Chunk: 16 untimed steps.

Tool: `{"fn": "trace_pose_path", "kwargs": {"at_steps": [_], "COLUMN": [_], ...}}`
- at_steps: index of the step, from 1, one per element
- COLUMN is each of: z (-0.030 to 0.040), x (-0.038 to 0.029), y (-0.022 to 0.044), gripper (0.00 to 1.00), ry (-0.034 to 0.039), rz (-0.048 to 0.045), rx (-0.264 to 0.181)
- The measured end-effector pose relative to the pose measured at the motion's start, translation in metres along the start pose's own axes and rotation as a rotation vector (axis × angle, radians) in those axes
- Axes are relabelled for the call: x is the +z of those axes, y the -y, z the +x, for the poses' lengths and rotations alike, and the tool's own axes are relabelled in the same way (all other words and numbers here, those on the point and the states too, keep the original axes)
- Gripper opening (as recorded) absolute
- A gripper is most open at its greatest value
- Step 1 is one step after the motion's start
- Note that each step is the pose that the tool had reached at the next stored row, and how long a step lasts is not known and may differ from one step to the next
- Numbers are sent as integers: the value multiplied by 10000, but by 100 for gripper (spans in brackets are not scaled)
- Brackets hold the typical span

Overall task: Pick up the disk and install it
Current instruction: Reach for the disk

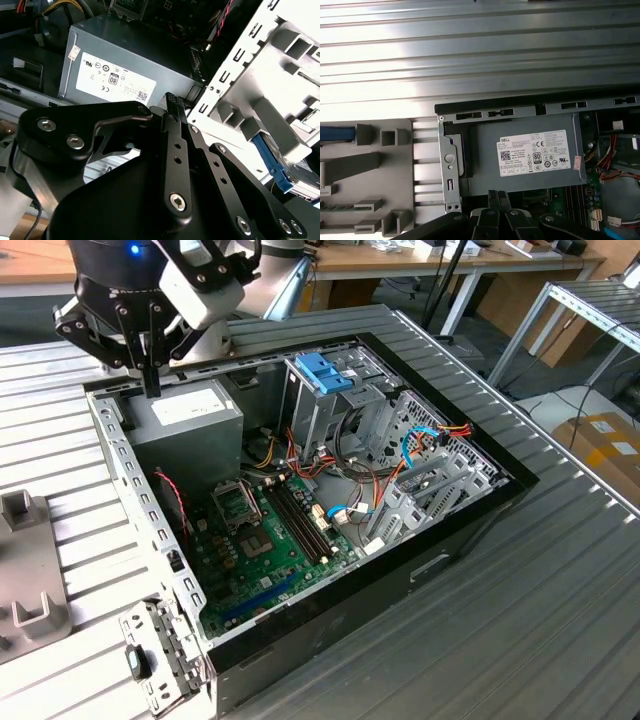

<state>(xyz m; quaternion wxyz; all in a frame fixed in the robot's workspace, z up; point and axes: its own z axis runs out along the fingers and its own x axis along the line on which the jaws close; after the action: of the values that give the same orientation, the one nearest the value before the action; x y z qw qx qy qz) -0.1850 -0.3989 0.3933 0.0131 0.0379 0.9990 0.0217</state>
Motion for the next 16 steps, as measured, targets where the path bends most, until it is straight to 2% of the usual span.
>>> {"fn": "trace_pose_path", "kwargs": {"at_steps": [16], "z": [109], "x": [-3], "y": [8], "gripper": [10], "ry": [0], "rz": [1], "rx": [0]}}
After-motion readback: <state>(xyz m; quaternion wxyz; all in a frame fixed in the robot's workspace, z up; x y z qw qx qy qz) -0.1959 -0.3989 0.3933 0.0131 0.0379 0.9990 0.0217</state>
